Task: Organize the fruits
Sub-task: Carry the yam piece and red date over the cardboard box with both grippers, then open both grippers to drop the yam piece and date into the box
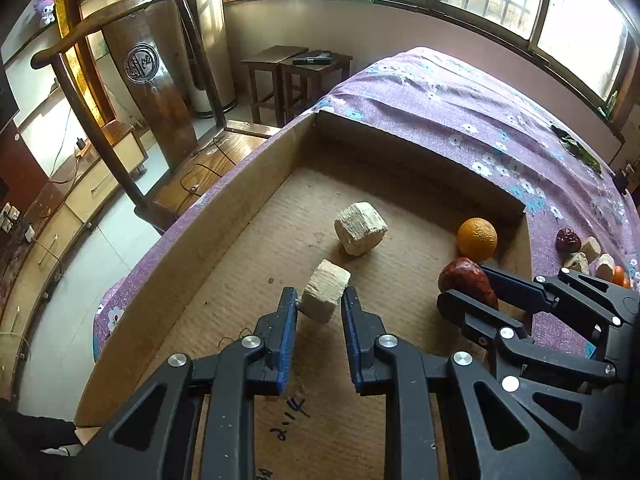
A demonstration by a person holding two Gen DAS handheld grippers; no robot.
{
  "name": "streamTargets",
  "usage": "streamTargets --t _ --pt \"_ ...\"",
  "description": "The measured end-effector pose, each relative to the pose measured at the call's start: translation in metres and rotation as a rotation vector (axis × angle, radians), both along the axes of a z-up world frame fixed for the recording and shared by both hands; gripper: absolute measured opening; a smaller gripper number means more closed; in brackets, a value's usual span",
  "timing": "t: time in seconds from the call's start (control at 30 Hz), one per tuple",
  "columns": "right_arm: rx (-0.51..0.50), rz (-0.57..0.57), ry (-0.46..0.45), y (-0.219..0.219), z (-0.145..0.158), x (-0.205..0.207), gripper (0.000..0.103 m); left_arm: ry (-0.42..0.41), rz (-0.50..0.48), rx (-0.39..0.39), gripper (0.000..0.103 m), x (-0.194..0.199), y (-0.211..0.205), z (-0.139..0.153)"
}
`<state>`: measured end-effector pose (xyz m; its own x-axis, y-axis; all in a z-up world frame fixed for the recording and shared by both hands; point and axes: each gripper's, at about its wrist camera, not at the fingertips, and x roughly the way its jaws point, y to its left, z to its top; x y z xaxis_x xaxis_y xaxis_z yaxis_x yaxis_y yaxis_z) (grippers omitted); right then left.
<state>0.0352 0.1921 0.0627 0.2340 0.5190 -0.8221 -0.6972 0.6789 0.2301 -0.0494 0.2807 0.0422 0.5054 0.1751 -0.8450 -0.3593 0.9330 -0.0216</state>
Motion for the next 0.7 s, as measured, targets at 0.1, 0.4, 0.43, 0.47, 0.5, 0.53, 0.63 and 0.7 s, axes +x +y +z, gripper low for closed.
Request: streamTargets --t 0.1,0.4,0.43,0.47,0.5,0.53,0.63,0.7 --pt "-0.024 0.000 -0.022 0.003 -0.004 0.000 0.036 0.008 -0.007 -0.029 0.023 0.001 -0.001 -0.003" --pt "0.018 -0.037 -0.044 -0.021 0.014 -0.006 0.051 -0.045 0.033 -0.041 0.076 -0.008 0.001 0.005" --pt "0.028 -0.044 -0.047 -0.025 0.017 -0.008 0.053 -0.049 0.032 -0.033 0.077 -0.009 -0.001 0.007" --pt "0.032 -0.049 -0.051 -0.028 0.020 -0.010 0.054 -0.053 0.029 -0.023 0.077 -0.010 -0.005 0.009" --pt "0.033 -0.054 -0.055 -0.032 0.023 -0.012 0.054 -0.061 0.026 -0.011 0.077 -0.012 -0.009 0.012" --pt "0.036 -0.058 -0.058 -0.036 0.025 -0.015 0.054 -0.069 0.023 0.000 0.077 -0.014 -0.013 0.015" --pt "0.052 -0.074 -0.075 -0.050 0.035 -0.025 0.055 -0.096 0.008 0.021 0.079 -0.019 -0.024 0.024" --pt "0.054 -0.090 -0.088 -0.063 0.042 -0.031 0.061 -0.116 -0.002 0.030 0.081 -0.022 -0.034 0.030"
